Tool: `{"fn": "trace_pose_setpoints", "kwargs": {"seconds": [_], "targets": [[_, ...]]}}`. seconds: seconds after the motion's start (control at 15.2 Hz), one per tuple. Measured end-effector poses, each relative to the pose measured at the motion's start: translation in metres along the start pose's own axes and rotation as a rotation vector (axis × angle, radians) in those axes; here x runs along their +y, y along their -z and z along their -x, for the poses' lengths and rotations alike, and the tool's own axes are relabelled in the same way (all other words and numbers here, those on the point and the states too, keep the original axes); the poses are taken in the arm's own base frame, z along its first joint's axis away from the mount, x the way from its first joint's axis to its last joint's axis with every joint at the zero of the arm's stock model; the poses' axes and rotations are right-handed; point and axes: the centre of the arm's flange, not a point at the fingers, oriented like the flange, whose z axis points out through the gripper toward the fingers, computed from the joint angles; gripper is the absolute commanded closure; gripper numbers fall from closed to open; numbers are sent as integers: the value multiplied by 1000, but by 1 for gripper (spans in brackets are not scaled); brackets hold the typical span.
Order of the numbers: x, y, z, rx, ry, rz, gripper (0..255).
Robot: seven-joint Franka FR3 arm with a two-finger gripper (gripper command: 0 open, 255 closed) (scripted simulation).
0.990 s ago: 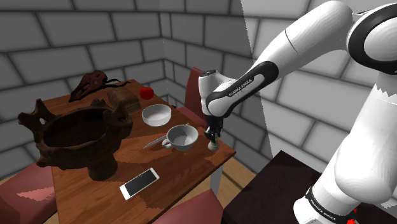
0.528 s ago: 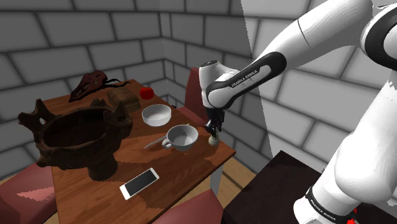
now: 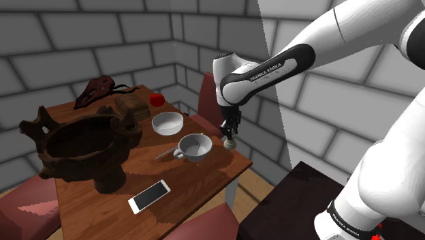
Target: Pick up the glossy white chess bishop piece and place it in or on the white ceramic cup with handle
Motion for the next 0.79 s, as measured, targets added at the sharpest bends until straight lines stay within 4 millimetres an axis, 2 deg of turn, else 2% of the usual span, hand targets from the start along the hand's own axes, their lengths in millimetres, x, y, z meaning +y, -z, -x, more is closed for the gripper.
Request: {"fn": "trace_pose_setpoints", "kwargs": {"seconds": [0.07,0.2,0.46,0.79], "targets": [[0,4,1,0,0,0,255],[-3,12,-13,0,0,0,255],[-14,26,-57,-1,1,0,255],[-27,44,-122,0,1,0,255]]}}
